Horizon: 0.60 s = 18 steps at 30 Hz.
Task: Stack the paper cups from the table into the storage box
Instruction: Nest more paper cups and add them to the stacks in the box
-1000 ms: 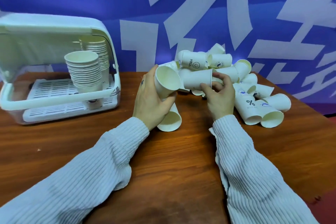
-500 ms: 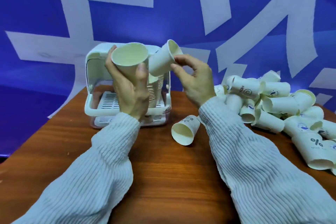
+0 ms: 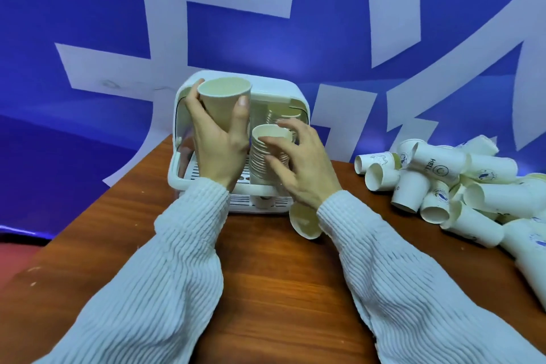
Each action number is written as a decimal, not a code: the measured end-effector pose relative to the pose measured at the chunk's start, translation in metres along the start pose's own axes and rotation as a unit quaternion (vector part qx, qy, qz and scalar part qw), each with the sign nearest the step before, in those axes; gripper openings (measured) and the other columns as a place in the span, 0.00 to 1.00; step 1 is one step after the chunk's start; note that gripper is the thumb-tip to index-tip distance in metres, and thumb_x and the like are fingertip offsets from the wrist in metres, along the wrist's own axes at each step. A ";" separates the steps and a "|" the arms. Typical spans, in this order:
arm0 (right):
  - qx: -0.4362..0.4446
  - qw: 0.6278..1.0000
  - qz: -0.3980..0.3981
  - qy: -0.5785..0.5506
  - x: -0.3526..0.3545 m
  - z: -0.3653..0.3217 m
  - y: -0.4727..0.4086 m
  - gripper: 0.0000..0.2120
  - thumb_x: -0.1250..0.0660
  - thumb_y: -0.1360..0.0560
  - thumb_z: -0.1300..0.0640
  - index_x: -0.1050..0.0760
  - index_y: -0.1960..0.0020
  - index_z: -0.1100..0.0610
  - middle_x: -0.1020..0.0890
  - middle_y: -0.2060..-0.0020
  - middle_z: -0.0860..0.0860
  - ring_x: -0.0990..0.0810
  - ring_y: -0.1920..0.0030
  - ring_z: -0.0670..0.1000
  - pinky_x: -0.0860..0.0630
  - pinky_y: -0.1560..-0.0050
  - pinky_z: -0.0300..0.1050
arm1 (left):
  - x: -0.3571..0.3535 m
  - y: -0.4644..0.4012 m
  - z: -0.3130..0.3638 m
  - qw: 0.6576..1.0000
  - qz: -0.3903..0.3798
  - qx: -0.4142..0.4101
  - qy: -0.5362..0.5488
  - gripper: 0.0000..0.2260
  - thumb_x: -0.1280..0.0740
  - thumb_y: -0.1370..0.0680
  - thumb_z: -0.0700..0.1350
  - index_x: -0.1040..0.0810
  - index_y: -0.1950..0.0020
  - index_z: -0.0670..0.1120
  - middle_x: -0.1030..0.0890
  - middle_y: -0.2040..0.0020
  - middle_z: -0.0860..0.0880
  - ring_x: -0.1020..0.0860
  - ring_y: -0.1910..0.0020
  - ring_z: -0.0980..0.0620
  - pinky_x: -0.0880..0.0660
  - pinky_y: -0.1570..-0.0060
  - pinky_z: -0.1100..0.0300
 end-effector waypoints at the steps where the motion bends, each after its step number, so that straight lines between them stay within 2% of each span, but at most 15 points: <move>1: -0.034 0.998 0.021 -0.049 0.001 0.008 0.002 0.14 0.30 0.21 0.50 0.19 0.36 0.49 0.30 0.25 0.53 0.33 0.25 0.55 0.33 0.25 0.52 | -0.003 0.002 -0.001 1.000 -0.015 -0.006 -0.013 0.30 0.29 0.20 0.50 0.38 0.24 0.41 0.28 0.34 0.50 0.27 0.41 0.69 0.30 0.44 0.74; 3: -0.100 0.986 0.019 -0.128 -0.007 0.018 0.008 0.14 0.26 0.23 0.51 0.19 0.37 0.48 0.37 0.20 0.51 0.38 0.22 0.51 0.37 0.25 0.45 | -0.009 0.003 -0.003 0.999 -0.048 -0.010 -0.019 0.35 0.27 0.21 0.51 0.42 0.22 0.43 0.31 0.30 0.52 0.28 0.35 0.62 0.29 0.39 0.70; 5: -0.132 0.976 0.021 -0.174 -0.016 0.022 0.009 0.19 0.25 0.24 0.52 0.23 0.34 0.46 0.33 0.22 0.47 0.35 0.23 0.48 0.34 0.24 0.50 | -0.018 0.003 -0.010 0.996 -0.086 -0.006 -0.012 0.38 0.25 0.23 0.53 0.43 0.21 0.47 0.32 0.28 0.55 0.29 0.31 0.56 0.27 0.33 0.62; 7: -0.156 0.958 0.048 -0.237 -0.018 0.026 0.011 0.31 0.22 0.27 0.51 0.32 0.28 0.43 0.26 0.29 0.41 0.26 0.29 0.45 0.26 0.29 0.54 | -0.026 0.005 -0.020 0.992 -0.125 0.003 -0.009 0.38 0.24 0.26 0.58 0.40 0.22 0.51 0.29 0.28 0.52 0.27 0.30 0.51 0.26 0.32 0.50; 8: -0.170 0.945 0.060 -0.274 -0.020 0.028 0.013 0.38 0.20 0.29 0.51 0.37 0.26 0.40 0.26 0.31 0.38 0.24 0.31 0.43 0.25 0.30 0.53 | -0.029 0.005 -0.020 0.991 -0.137 0.004 -0.006 0.38 0.24 0.26 0.58 0.38 0.23 0.52 0.27 0.29 0.51 0.25 0.31 0.50 0.25 0.33 0.48; 10: -0.194 0.926 0.074 -0.316 -0.024 0.033 0.015 0.47 0.18 0.32 0.53 0.43 0.23 0.37 0.25 0.29 0.40 0.24 0.31 0.42 0.25 0.29 0.52 | -0.032 0.004 -0.020 0.989 -0.146 0.002 -0.006 0.36 0.23 0.26 0.55 0.36 0.23 0.51 0.26 0.31 0.51 0.24 0.32 0.49 0.23 0.35 0.50; 12: -0.205 0.918 0.073 -0.332 -0.028 0.036 0.016 0.51 0.18 0.32 0.55 0.46 0.21 0.37 0.24 0.28 0.43 0.23 0.32 0.41 0.25 0.29 0.53 | -0.034 0.002 -0.017 0.989 -0.146 0.005 0.006 0.35 0.23 0.26 0.53 0.35 0.24 0.50 0.26 0.31 0.50 0.24 0.33 0.49 0.22 0.36 0.53; 14: -0.214 0.911 0.070 -0.346 -0.029 0.038 0.018 0.52 0.18 0.32 0.54 0.46 0.21 0.37 0.24 0.29 0.41 0.22 0.34 0.39 0.25 0.29 0.52 | -0.037 0.001 -0.018 0.989 -0.147 0.007 0.002 0.34 0.22 0.25 0.52 0.35 0.24 0.49 0.25 0.31 0.51 0.23 0.33 0.51 0.22 0.36 0.55; 17: -0.220 0.913 0.065 -0.338 -0.029 0.042 0.020 0.51 0.18 0.31 0.54 0.47 0.21 0.37 0.25 0.30 0.38 0.26 0.36 0.31 0.27 0.33 0.38 | -0.049 0.007 -0.021 0.978 -0.188 -0.016 -0.085 0.34 0.22 0.27 0.53 0.33 0.26 0.52 0.24 0.32 0.53 0.23 0.34 0.52 0.24 0.35 0.53; 18: -0.221 0.914 0.064 -0.334 -0.029 0.043 0.019 0.50 0.19 0.30 0.55 0.47 0.20 0.37 0.25 0.28 0.40 0.25 0.36 0.32 0.27 0.34 0.37 | -0.054 0.010 -0.024 0.970 -0.203 -0.036 -0.132 0.33 0.23 0.27 0.55 0.33 0.26 0.52 0.24 0.32 0.53 0.24 0.34 0.52 0.25 0.34 0.51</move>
Point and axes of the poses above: each hand's wrist, its own y-axis away from the middle knuckle, its own x-axis out of the back of the hand, z = x × y, the point moved 9 cm from there along -y, towards the middle knuckle
